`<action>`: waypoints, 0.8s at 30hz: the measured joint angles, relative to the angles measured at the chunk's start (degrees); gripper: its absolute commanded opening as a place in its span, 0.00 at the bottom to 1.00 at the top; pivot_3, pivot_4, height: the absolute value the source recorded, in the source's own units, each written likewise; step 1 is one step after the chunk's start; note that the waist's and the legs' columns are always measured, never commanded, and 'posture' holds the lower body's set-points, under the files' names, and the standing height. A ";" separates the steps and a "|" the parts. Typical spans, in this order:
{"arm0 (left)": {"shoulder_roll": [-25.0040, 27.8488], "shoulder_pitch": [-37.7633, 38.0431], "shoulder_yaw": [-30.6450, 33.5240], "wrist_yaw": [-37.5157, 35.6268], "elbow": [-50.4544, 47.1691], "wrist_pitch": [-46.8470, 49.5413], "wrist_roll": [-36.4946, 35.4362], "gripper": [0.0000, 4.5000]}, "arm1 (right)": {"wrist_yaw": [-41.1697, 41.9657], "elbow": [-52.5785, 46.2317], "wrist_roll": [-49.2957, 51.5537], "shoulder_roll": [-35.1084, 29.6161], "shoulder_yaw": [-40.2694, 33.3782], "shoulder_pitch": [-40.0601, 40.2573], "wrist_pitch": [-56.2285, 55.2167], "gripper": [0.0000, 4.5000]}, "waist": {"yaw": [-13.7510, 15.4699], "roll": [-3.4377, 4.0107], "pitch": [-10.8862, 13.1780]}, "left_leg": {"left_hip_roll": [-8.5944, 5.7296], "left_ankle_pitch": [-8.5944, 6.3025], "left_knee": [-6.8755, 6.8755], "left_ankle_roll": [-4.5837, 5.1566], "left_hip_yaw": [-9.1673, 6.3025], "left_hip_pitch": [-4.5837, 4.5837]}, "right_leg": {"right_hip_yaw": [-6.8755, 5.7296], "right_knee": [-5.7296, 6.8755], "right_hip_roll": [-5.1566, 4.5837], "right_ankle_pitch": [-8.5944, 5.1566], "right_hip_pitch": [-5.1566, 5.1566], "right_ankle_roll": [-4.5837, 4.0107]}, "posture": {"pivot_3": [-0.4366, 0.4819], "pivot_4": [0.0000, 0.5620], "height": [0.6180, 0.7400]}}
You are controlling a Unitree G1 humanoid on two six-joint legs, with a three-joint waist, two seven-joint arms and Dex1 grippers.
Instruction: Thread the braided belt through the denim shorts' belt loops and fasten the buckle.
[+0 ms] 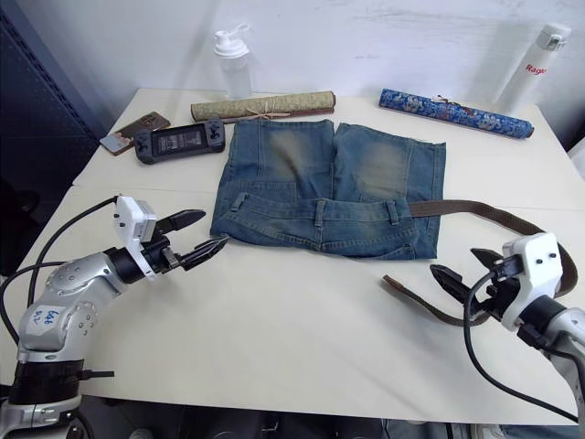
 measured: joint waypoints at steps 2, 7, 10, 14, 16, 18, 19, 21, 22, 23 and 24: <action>0.00 0.00 0.00 -0.05 0.00 0.00 -0.01 0.99 | 0.00 0.00 -0.01 0.01 0.03 -0.01 -0.03 1.00 | 0.00 0.00 0.00 | 0.00 0.00 0.00 0.00 0.00 0.00 | 0.00 0.00 0.00 0.00 0.00 0.00 | 0.48 0.27 0.82; 0.00 0.00 -0.06 -1.12 0.00 -0.30 -0.02 0.99 | 0.00 0.00 -0.18 0.23 1.40 0.02 -0.07 1.00 | -0.02 0.00 0.00 | 0.00 0.00 0.00 0.00 0.00 0.00 | 0.00 0.00 0.00 0.00 0.00 0.00 | 0.48 0.27 0.82; 0.00 0.00 -0.06 -1.17 0.00 -0.38 -0.01 0.99 | 0.00 0.00 -0.29 0.23 1.64 0.07 -0.07 1.00 | -0.02 0.00 0.00 | 0.00 0.00 0.00 0.00 0.00 0.00 | 0.00 0.00 0.00 0.00 0.00 0.00 | 0.48 0.27 0.82; 0.01 0.00 -0.07 -1.62 0.00 -0.42 0.02 0.99 | 0.03 0.00 -0.28 0.23 1.64 0.18 -0.08 1.00 | -0.01 0.00 0.00 | 0.00 0.00 0.00 0.00 0.00 0.00 | 0.00 0.00 0.00 0.00 0.00 0.00 | 0.48 0.27 0.82; 0.13 0.00 -0.16 -2.02 0.00 -0.45 0.14 0.99 | 0.06 0.00 -0.28 0.23 1.64 0.22 -0.08 1.00 | -0.02 0.00 0.00 | 0.00 0.00 0.00 0.00 0.00 0.00 | 0.00 0.00 0.00 0.00 0.00 0.00 | 0.48 0.27 0.82; 0.48 0.00 -0.46 -2.56 0.00 -0.58 0.44 0.99 | 0.09 -0.01 -0.28 0.23 1.65 0.26 -0.08 1.00 | -0.02 0.00 0.00 | 0.00 0.00 0.00 0.00 0.00 0.00 | 0.00 0.00 0.00 0.00 0.00 0.00 | 0.48 0.27 0.82; 0.67 0.00 -0.70 -3.10 0.01 -0.70 0.60 0.99 | 0.11 -0.01 -0.28 0.23 1.65 0.31 -0.08 1.00 | -0.01 0.00 0.00 | 0.00 0.00 0.00 0.00 0.00 0.00 | 0.00 0.00 0.00 0.00 0.00 0.00 | 0.48 0.27 0.82; 0.71 -0.01 -0.96 -3.84 0.01 -1.09 0.67 0.99 | 0.14 -0.01 -0.28 0.23 1.66 0.37 -0.08 1.00 | -0.01 0.00 0.00 | 0.00 0.00 0.00 0.00 0.00 0.00 | 0.00 0.00 0.00 0.00 0.00 0.00 | 0.48 0.27 0.82; 0.76 -0.02 -1.19 -4.34 0.01 -1.14 0.67 0.99 | 0.19 -0.01 -0.28 0.23 1.67 0.43 -0.08 1.00 | -0.02 0.00 0.00 | 0.00 0.00 0.00 0.00 0.00 0.00 | 0.00 0.00 0.00 0.00 0.00 0.00 | 0.48 0.27 0.82; 0.76 -0.02 -1.34 -4.62 0.01 -1.14 0.67 0.99 | 0.26 -0.01 -0.28 0.22 1.70 0.47 -0.08 1.00 | -0.02 0.00 0.00 | 0.00 0.00 0.00 0.00 0.00 0.00 | 0.00 0.00 0.00 0.00 0.00 0.00 | 0.48 0.27 0.82; 0.79 -0.01 -1.51 -5.04 0.01 -1.16 0.69 0.99 | 0.40 -0.01 -0.29 0.20 1.73 0.55 -0.08 1.00 | -0.02 0.00 0.00 | 0.00 0.00 0.00 0.00 0.00 0.00 | 0.00 0.00 0.00 0.00 0.00 0.00 | 0.48 0.27 0.82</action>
